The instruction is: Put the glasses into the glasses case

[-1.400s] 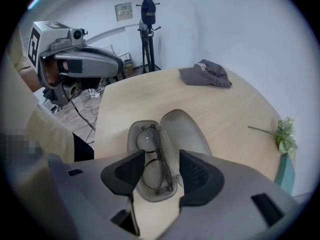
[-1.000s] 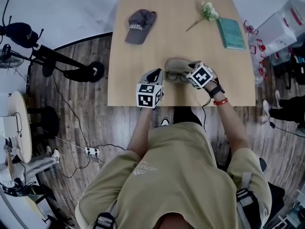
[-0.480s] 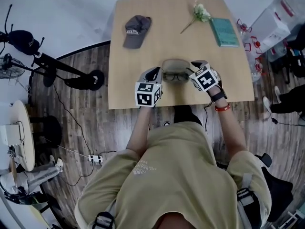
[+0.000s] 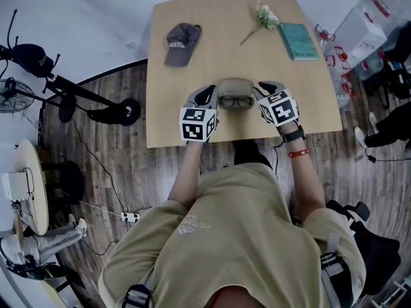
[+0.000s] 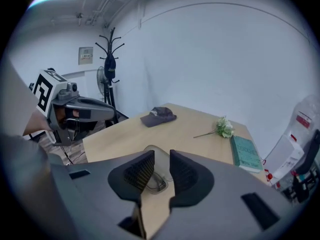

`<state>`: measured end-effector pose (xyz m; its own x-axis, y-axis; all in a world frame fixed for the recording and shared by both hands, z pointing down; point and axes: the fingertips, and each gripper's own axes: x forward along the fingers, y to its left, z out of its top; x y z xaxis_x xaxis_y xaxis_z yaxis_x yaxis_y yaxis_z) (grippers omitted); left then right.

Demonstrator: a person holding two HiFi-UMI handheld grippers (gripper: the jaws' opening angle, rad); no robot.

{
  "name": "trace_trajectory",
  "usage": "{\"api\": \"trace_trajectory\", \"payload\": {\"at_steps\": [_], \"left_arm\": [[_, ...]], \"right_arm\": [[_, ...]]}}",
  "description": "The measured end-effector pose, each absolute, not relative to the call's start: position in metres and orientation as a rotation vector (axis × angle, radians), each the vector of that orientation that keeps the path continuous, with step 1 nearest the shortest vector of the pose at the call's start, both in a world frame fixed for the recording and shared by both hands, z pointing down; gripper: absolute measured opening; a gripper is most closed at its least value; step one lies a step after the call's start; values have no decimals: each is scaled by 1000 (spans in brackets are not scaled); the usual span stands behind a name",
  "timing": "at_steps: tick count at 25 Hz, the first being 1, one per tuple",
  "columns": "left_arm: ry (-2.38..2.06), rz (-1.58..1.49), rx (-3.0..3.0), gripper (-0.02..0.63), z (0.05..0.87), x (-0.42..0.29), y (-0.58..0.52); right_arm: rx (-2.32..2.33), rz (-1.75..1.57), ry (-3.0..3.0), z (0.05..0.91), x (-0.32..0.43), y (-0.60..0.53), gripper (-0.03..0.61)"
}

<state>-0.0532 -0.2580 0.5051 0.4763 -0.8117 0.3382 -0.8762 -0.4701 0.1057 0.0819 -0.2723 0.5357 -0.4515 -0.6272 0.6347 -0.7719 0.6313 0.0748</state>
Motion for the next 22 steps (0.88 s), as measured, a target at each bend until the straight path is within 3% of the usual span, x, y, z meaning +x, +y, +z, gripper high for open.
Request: {"api": "trace_trajectory", "payload": {"at_steps": [22], "left_arm": [[-1560,280,2476,29,472,-57,-255]], "right_arm": [[1624,361,-2343,473,123,-260,19]]}}
